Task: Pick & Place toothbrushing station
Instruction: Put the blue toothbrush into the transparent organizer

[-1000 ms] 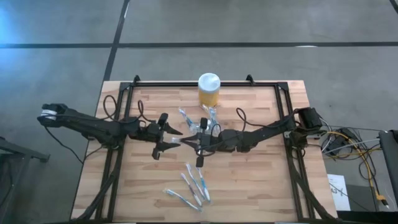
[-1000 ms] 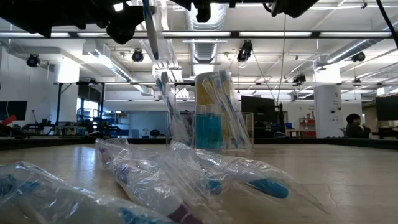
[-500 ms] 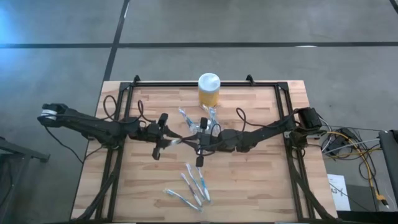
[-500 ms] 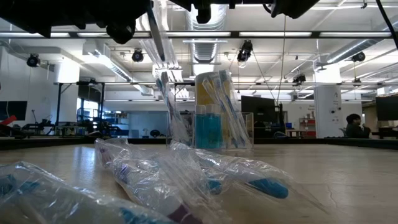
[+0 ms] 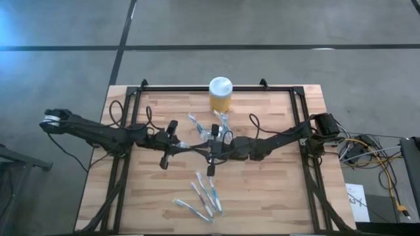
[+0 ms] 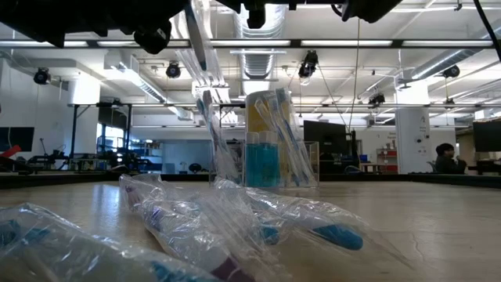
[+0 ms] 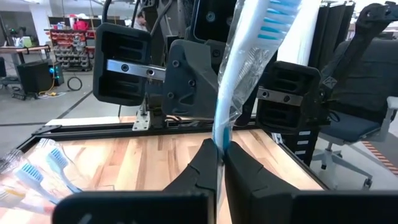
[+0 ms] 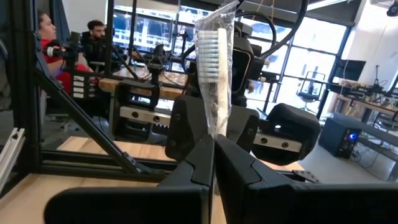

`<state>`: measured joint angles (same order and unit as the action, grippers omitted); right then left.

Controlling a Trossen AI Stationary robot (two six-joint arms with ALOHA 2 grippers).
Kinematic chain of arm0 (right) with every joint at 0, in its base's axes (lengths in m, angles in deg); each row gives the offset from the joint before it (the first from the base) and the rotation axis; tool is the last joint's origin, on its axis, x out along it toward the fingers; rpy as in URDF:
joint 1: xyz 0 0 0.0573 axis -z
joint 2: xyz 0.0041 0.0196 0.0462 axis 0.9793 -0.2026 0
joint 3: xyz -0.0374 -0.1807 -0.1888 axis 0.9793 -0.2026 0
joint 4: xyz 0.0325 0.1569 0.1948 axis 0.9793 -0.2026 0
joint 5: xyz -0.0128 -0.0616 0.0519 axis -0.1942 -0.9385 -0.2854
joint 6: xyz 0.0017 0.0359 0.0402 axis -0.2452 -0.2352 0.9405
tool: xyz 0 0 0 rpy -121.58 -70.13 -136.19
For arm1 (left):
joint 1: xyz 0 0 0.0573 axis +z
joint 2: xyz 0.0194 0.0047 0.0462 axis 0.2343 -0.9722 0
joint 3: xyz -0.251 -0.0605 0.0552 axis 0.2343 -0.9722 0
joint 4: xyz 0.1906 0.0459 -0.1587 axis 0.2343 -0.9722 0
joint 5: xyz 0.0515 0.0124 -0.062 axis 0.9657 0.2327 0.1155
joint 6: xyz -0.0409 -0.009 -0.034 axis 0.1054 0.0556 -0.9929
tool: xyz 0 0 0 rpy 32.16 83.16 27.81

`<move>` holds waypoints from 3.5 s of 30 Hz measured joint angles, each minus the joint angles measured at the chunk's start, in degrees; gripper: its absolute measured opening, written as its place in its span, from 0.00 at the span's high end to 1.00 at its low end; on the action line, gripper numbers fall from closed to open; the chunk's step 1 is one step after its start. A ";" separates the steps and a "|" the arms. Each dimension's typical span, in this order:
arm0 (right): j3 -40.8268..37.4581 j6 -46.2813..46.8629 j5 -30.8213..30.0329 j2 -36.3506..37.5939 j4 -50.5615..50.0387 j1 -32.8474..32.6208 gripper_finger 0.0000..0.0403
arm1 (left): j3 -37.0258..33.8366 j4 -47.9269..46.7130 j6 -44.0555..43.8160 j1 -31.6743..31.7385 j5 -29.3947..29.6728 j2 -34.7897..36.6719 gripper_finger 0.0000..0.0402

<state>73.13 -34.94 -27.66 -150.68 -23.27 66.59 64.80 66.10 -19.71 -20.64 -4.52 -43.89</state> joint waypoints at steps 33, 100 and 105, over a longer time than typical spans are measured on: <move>-2.10 6.08 -4.61 7.95 -7.36 -0.17 0.56 | -3.16 -0.48 0.60 -0.20 0.05 8.20 0.98; 1.54 31.74 3.21 -3.61 -85.71 2.26 0.97 | -16.87 -14.02 -10.58 -0.20 -0.13 31.47 0.88; 0.71 34.76 9.41 -2.10 -86.65 -0.69 0.98 | -16.90 -14.41 -10.51 -0.20 -0.13 31.47 0.88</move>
<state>73.84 -0.18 -18.25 -152.79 -109.91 65.90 47.91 51.69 -30.23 -20.84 -4.64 -12.42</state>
